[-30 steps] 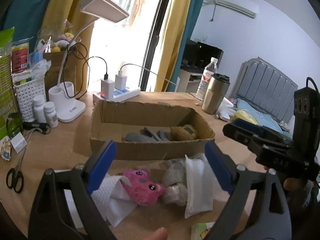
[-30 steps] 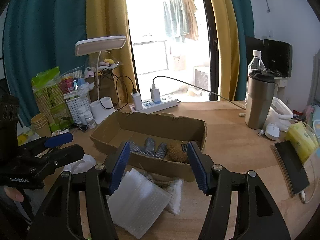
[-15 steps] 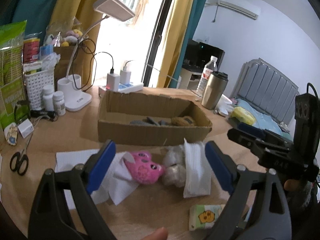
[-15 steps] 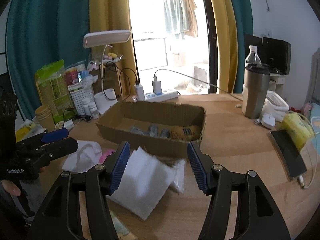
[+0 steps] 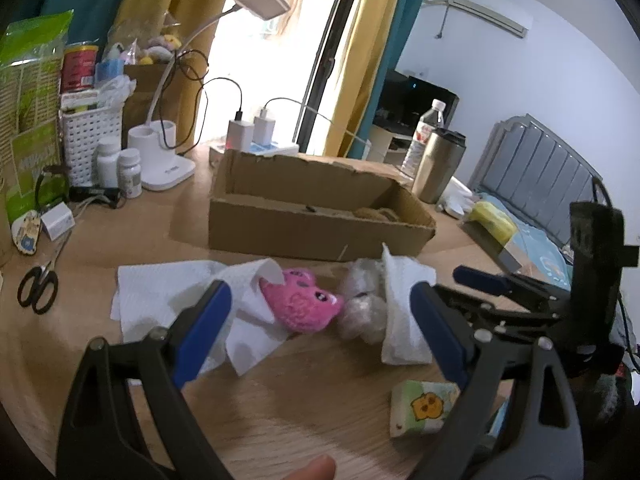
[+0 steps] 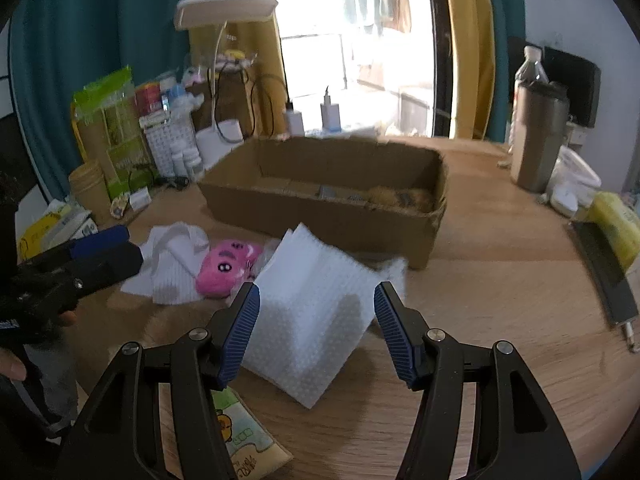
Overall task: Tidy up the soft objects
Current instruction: 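Grasp the white wipe with the right tool and lift it, then grasp the bubble-wrap bundle with the left tool while the right tool holds the wipe, then carry the bubble wrap with the left tool while the right tool carries the wipe into the box, then open both tools to release the bubble wrap and wipe in the box, then move the left tool to the white wipe while the right tool approaches the cotton-swab bag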
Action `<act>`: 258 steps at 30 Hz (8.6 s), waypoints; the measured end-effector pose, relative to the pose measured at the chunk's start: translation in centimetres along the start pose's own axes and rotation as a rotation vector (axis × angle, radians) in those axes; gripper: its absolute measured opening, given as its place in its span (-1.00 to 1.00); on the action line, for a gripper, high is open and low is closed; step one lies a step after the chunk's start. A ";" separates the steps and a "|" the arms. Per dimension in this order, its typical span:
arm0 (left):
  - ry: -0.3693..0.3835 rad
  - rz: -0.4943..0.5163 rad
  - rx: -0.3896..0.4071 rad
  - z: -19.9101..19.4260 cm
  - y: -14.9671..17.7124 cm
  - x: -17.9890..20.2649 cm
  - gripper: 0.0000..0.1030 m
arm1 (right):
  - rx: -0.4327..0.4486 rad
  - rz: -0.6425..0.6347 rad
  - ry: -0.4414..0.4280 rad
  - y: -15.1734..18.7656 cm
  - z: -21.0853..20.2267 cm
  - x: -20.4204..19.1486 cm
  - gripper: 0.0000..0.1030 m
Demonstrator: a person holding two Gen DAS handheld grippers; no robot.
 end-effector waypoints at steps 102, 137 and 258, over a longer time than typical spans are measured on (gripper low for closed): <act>0.026 0.140 -0.088 6.3 -3.0 5.2 0.22 | 0.115 0.094 -0.071 -2.4 -2.1 8.7 -0.78; -0.104 0.067 0.012 7.7 -9.3 -3.0 0.22 | 0.137 0.042 -0.085 -8.2 2.2 7.5 -0.78; -0.281 0.045 -0.283 9.3 0.7 -7.9 0.67 | -0.089 0.035 -0.005 -1.0 5.2 2.9 0.55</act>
Point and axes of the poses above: each gripper's, at about its wrist camera, not at the fingertips, and z roughly the way its jaws point, x to its right, y to its underside, the point moved 5 cm from there along z, roughly the way its jaws point, and after that the axes turned 4 degrees about -y, right-handed, at the moved point
